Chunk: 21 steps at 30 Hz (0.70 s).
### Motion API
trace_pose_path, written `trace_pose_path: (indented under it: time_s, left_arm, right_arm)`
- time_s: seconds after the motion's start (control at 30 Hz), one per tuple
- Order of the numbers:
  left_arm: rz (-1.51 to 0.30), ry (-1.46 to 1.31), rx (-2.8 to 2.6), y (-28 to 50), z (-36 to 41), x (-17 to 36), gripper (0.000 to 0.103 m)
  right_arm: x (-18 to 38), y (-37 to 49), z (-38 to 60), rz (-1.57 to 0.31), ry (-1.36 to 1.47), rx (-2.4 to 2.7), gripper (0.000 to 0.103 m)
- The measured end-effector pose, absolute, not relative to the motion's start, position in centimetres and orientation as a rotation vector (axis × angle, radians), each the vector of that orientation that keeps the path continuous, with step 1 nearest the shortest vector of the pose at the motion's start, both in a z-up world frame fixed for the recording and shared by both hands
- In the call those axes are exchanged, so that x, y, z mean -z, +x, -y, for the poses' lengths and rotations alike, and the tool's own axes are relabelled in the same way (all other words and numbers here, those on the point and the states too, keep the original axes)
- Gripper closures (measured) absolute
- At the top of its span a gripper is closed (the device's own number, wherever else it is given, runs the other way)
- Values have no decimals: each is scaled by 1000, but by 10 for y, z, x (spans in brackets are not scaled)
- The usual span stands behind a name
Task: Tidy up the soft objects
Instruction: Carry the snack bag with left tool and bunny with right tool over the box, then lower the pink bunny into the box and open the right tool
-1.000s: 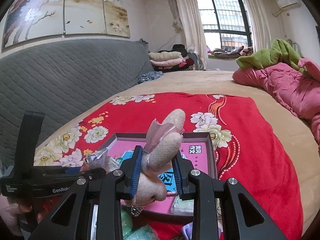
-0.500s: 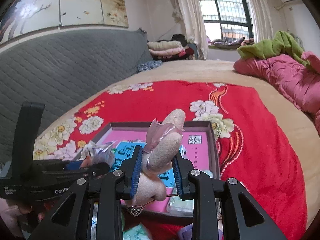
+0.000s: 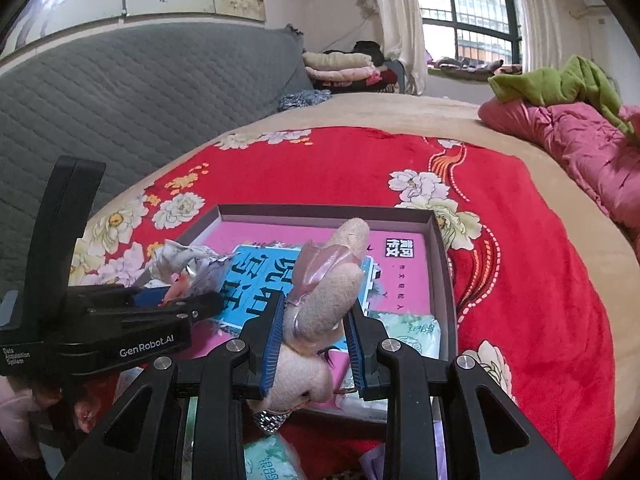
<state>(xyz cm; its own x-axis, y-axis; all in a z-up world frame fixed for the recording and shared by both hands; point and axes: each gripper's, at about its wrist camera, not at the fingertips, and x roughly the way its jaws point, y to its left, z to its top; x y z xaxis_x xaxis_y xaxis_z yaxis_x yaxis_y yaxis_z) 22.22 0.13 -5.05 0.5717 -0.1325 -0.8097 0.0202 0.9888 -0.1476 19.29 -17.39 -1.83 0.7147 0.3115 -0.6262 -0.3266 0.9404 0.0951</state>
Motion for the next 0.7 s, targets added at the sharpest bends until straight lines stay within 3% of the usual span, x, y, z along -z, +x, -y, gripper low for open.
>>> trace_pose_path:
  time_s: [0.7]
  left_arm:
    - [-954,-117,72,223,-3,56,65]
  right_arm:
    - [44,227,142,-860,-155,-328,73]
